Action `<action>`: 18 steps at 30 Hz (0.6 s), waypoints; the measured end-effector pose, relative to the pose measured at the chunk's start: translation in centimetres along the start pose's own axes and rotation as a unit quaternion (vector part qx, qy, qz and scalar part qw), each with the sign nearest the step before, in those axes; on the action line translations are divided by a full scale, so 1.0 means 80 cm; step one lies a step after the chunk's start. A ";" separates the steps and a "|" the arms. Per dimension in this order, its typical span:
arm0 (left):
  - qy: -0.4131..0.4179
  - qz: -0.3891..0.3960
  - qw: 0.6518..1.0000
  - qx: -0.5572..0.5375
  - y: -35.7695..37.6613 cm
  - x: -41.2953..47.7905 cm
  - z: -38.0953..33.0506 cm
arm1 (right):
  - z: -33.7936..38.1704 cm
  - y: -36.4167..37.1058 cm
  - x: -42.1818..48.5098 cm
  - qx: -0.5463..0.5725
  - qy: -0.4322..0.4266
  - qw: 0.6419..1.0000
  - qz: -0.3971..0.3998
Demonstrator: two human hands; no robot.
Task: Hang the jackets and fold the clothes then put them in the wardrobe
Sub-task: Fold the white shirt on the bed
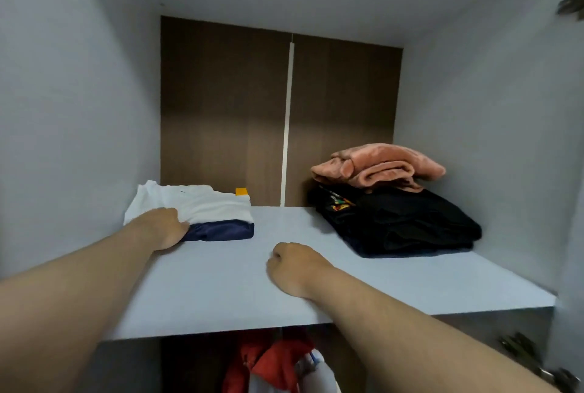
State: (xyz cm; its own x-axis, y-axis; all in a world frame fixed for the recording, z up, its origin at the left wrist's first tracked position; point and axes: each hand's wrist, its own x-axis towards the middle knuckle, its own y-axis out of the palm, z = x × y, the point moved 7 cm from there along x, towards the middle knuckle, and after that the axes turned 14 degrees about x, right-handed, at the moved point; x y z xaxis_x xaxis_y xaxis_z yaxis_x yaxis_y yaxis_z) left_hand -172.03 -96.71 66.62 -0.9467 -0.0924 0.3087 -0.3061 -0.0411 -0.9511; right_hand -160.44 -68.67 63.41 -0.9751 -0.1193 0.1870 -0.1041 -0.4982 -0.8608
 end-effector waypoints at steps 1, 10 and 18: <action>0.005 0.005 1.000 -0.006 -0.006 -0.018 -0.006 | -0.002 -0.008 -0.027 -0.001 -0.011 1.000 0.004; 0.142 -0.023 0.967 -0.211 -0.108 -0.290 -0.152 | -0.078 -0.132 -0.307 -0.042 -0.098 0.988 -0.109; 0.266 -0.139 0.949 -0.100 -0.204 -0.495 -0.240 | -0.103 -0.207 -0.470 -0.057 -0.088 0.980 -0.169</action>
State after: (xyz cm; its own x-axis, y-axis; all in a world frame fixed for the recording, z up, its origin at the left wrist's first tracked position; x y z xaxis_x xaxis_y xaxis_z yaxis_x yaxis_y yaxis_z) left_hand -131.45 -73.28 69.68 -0.7277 0.4114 0.5488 -0.5133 0.2042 -0.8336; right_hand -123.70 -48.89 66.72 -0.8333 -0.1157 0.5406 -0.4464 -0.4361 -0.7814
